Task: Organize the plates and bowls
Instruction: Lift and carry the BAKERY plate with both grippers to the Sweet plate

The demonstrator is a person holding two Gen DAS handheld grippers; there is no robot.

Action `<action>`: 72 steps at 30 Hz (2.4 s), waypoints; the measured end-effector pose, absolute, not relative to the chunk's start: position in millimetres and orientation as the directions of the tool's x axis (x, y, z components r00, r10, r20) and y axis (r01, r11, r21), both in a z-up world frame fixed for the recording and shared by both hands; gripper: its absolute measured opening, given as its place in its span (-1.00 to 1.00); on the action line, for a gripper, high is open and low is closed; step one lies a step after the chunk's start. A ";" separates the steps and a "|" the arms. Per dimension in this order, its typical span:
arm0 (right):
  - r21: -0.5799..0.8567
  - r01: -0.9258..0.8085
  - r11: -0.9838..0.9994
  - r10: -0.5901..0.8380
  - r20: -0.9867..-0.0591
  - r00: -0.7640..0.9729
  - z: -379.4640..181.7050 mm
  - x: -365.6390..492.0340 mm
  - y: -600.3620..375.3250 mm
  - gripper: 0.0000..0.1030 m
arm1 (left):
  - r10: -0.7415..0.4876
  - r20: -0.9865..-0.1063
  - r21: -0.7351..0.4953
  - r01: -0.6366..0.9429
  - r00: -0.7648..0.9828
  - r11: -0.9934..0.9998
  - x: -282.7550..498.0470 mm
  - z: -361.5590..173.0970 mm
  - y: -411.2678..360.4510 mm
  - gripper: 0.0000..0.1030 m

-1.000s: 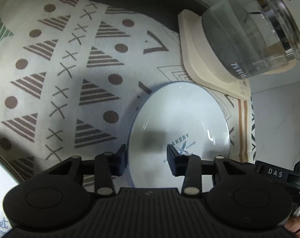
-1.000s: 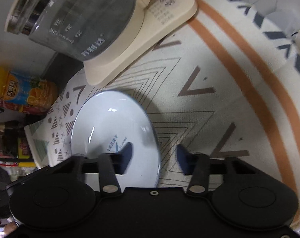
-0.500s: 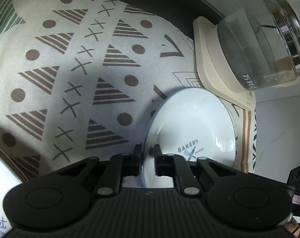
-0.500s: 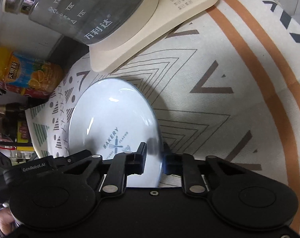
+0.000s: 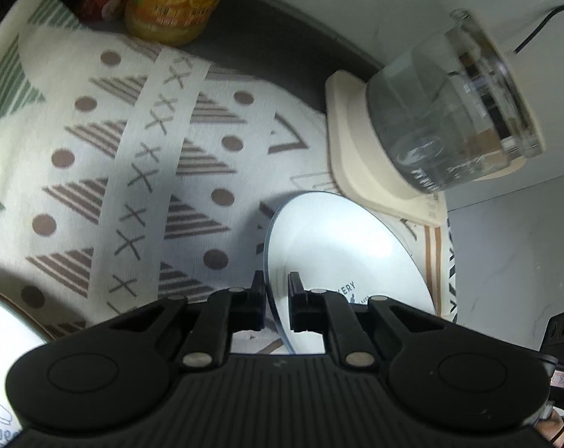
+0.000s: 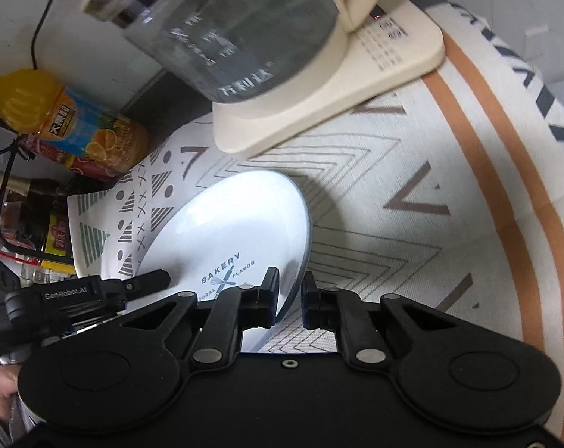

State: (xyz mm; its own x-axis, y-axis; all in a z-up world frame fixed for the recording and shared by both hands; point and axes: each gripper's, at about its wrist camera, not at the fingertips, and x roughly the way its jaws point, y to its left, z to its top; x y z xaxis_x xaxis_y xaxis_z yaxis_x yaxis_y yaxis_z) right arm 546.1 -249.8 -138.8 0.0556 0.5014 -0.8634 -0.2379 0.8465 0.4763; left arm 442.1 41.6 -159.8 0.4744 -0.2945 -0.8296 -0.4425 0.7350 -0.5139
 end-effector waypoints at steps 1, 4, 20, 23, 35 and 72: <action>0.477 -0.244 0.845 0.503 -0.862 0.058 -137.0 546.5 -248.6 -0.76 | -0.294 -0.825 -0.519 -0.440 0.483 0.733 440.1 -156.8 43.1 -0.82; 0.486 -0.261 0.834 0.520 -0.850 0.079 -128.5 547.6 -246.0 -0.76 | -0.291 -0.814 -0.527 -0.430 0.503 0.733 439.9 -147.8 44.7 -0.82; 0.477 -0.369 0.798 0.553 -0.823 0.131 -78.3 528.6 -226.7 -0.76 | -0.247 -0.767 -0.558 -0.425 0.592 0.712 399.7 -102.9 68.1 -0.82; 0.479 -0.388 0.787 0.561 -0.817 0.130 -71.6 521.4 -218.4 -0.76 | -0.227 -0.765 -0.555 -0.438 0.603 0.707 384.5 -96.7 76.1 -0.82; 0.470 -0.460 0.753 0.574 -0.811 0.111 -48.3 479.4 -174.0 -0.75 | -0.171 -0.752 -0.562 -0.483 0.637 0.672 321.7 -85.8 109.8 -0.82; 0.279 -0.672 0.686 0.443 -0.893 0.081 -74.7 324.3 -86.1 -0.72 | -0.075 -0.849 -0.440 -0.621 0.523 0.649 188.1 -139.4 152.6 -0.81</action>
State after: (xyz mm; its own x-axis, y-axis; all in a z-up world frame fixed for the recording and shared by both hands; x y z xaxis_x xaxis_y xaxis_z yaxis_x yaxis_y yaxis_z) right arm 324.3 -86.1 -74.7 0.0810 0.4428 -0.8929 -0.6721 0.6859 0.2792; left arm 188.1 152.6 -139.4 0.5234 -0.0749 -0.8488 -0.6209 0.6487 -0.4401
